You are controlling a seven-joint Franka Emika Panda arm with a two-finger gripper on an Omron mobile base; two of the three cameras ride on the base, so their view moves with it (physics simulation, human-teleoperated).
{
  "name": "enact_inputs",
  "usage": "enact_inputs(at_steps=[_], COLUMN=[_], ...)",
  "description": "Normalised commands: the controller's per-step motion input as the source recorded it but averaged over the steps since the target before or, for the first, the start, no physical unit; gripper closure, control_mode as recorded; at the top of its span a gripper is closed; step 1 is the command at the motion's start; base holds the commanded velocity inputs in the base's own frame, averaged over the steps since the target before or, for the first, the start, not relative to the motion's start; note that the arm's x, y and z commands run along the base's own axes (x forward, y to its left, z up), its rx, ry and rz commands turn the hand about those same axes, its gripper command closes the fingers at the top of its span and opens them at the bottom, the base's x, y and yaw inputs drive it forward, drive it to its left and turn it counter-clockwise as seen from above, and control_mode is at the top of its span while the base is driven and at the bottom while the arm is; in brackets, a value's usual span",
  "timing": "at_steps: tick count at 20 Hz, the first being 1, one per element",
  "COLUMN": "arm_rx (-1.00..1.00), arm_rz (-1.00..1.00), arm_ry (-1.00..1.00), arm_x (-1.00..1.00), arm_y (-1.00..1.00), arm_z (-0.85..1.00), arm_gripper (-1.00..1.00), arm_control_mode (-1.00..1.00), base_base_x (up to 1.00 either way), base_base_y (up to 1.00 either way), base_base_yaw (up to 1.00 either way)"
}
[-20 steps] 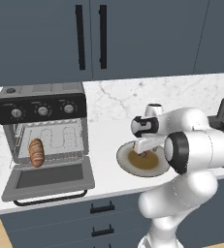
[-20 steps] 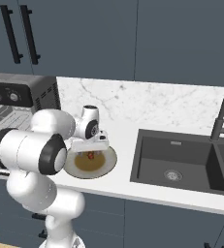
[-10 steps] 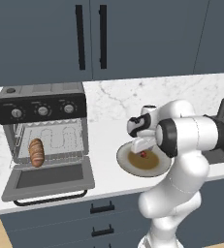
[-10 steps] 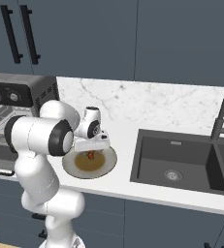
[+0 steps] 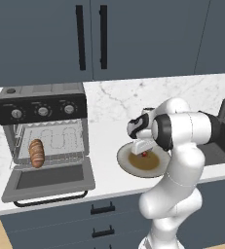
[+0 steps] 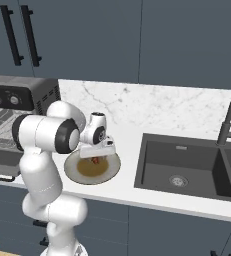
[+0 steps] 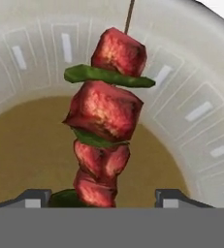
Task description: Pick up the kebab skewer and baguette bread, and place them inside the toaster oven. Close the toaster oven door and start by setting the timer.
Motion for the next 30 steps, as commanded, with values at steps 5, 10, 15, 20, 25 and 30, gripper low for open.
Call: enact_inputs(at_steps=[5,10,15,20,25,30], arm_rx=[0.0,0.01,0.04,0.02,0.01,0.06], arm_rz=[0.0,0.0,0.0,0.0,-0.03,-0.08], arm_ry=[0.0,-0.06,-0.1,-0.04,-0.02,0.0], arm_x=[-0.38,-0.74,-1.0,-1.0,-0.75,-0.28], arm_y=[0.08,0.22,0.33,0.91,1.0,1.0], arm_z=[-0.32,0.12,0.81,0.94,0.79,0.57], arm_gripper=[1.0,1.0,1.0,1.0,1.0,1.0], arm_control_mode=[-1.0,-1.0,-1.0,-1.0,-1.0,-1.0], base_base_x=[0.0,0.0,0.0,0.0,0.0,0.0], base_base_y=[0.0,0.0,0.0,0.0,0.0,0.0], base_base_yaw=[0.0,0.0,0.0,0.0,0.0,0.0])
